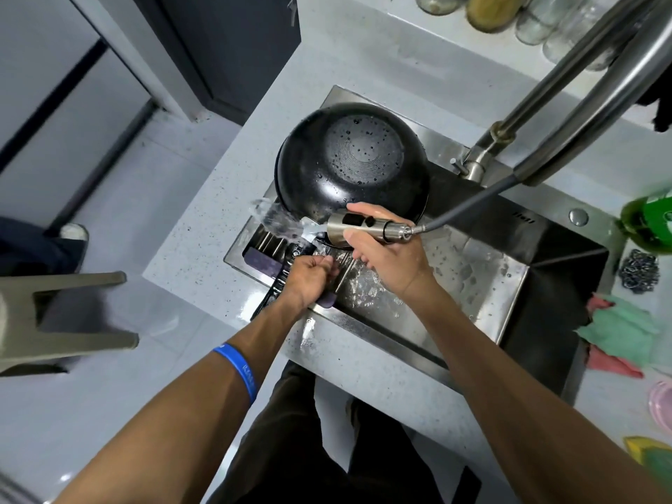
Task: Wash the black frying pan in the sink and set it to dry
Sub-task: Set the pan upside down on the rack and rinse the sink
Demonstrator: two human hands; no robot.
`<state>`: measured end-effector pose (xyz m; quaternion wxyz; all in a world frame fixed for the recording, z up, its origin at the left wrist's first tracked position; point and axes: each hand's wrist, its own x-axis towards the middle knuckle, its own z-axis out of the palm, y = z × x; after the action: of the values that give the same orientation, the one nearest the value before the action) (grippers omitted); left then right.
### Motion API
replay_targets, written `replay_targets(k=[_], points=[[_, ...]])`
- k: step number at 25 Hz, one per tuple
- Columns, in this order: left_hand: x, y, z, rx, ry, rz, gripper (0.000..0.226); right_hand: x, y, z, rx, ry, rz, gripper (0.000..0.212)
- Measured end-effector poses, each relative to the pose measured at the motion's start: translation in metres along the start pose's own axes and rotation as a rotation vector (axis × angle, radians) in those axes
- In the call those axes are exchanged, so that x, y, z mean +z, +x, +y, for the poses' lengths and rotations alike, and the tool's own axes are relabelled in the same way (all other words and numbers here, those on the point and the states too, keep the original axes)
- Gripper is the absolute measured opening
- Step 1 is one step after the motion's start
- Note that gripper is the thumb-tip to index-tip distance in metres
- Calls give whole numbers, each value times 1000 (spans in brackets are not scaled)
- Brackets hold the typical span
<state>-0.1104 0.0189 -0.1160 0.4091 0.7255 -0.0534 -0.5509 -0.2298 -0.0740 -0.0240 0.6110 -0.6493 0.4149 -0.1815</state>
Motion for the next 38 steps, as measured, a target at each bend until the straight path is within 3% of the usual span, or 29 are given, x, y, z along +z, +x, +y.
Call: replay_targets(k=[6,13,18,20,25,30,34,38], points=[[4,3,4,-28,-55,18,26,0,8,2,15,-30,11,38],[7,0,4,-55,231,2,30,-12,4,15,84,-113,2,44],[11,-6,6,-51,280,-13,30,-47,-10,35,164,-233,56,39],[14,-11,7,-7,401,-27,29,-59,-6,40,169,-229,62,38],[14,-22,1,130,1051,-250,13,-83,-3,52,153,-238,157,31],[10,-27,-1,295,1430,-268,16,-109,9,58,151,-390,225,25],[1,-20,-6,356,1582,-310,17,-129,7,61,112,-470,116,21],[1,-18,-15,453,1681,-345,19,-140,6,59,132,-481,107,22]])
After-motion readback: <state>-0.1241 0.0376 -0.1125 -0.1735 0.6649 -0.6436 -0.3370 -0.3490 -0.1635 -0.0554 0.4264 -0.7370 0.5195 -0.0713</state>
